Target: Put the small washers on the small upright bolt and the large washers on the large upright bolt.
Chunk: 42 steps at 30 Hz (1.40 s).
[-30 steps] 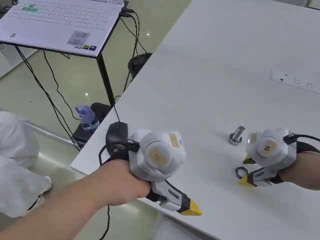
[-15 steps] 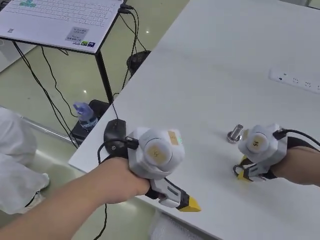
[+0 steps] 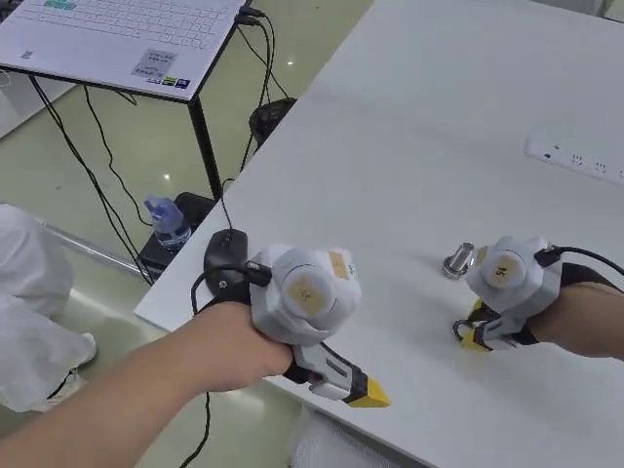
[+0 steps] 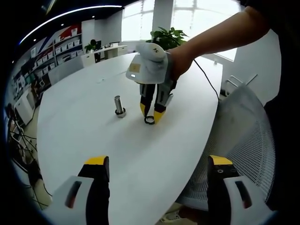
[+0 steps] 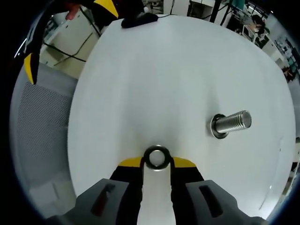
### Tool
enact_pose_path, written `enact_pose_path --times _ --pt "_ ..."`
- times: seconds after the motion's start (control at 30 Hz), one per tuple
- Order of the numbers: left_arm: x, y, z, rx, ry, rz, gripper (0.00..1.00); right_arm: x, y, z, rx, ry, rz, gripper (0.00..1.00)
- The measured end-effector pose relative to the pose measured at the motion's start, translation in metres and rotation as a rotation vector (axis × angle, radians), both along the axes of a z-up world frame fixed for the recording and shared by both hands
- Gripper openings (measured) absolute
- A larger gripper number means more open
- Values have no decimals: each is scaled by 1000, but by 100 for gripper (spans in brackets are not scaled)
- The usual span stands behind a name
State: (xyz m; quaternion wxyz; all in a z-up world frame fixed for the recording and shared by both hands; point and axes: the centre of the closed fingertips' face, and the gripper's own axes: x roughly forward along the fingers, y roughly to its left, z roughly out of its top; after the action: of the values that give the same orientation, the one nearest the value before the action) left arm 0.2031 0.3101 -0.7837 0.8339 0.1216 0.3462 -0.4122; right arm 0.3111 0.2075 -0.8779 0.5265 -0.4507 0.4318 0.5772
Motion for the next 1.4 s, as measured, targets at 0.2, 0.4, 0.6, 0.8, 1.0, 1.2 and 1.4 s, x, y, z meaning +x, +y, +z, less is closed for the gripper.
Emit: enact_pose_path --times 0.2,0.4,0.6,0.8,1.0,1.2,1.4 --pt "-4 2 -3 10 10 -2 84 4 -1 9 3 3 -19 22" --pt "-2 2 2 3 -6 5 86 10 -6 23 -1 4 -32 22" --pt "-2 5 2 12 -10 11 87 17 -8 43 3 -10 -53 22" --pt "-6 7 -1 16 -3 18 88 25 -5 64 -3 -36 -31 22" --pt "-8 7 -2 18 0 23 88 35 5 83 22 -34 -50 22" --pt "-7 7 -2 22 -3 17 88 43 12 89 36 -46 -61 22" --pt "-5 7 -1 19 -7 17 88 53 22 94 51 -54 -58 22"
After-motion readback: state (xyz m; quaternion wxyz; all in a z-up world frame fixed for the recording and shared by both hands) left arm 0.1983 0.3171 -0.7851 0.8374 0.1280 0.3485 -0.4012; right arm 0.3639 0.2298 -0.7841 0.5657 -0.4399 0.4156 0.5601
